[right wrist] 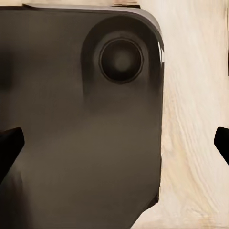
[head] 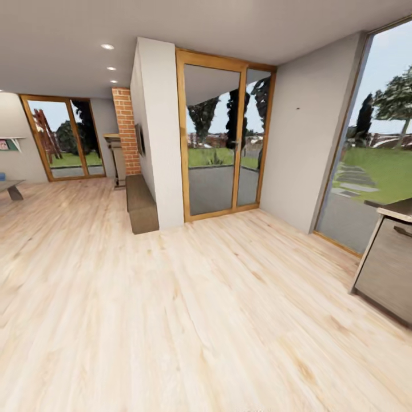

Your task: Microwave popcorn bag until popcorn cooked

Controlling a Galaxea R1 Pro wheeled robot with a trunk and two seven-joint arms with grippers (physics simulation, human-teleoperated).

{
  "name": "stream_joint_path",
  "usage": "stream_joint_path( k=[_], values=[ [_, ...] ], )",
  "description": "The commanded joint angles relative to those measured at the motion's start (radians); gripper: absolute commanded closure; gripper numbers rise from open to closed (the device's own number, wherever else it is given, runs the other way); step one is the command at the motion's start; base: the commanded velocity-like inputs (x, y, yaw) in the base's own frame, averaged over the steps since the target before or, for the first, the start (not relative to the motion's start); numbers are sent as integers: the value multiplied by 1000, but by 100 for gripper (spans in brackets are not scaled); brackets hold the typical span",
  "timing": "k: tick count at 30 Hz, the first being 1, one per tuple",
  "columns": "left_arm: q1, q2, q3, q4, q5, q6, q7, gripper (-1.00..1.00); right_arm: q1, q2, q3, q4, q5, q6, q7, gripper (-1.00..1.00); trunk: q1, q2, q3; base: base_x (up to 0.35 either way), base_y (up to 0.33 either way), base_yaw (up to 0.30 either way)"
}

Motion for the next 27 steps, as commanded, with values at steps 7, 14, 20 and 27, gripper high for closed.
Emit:
stream_joint_path(
  k=[7,14,20,27],
  values=[
    [0,13,0,0,-3,-3,0,-100,0,-8,-1,1,-19,-4,13,-100,0,0,2,0,0,-287],
    [0,13,-3,0,-2,-3,0,-100,0,-7,-1,2,-20,-3,15,-100,0,0,4,0,0,-287],
    [0,13,-3,0,-1,-3,0,-100,0,-7,0,2,-20,-4,15,-100,0,0,6,0,0,-287],
    [0,13,-3,0,0,-3,1,-100,0,-7,0,2,-20,-4,16,-100,0,0,9,0,0,-287]
  ],
)
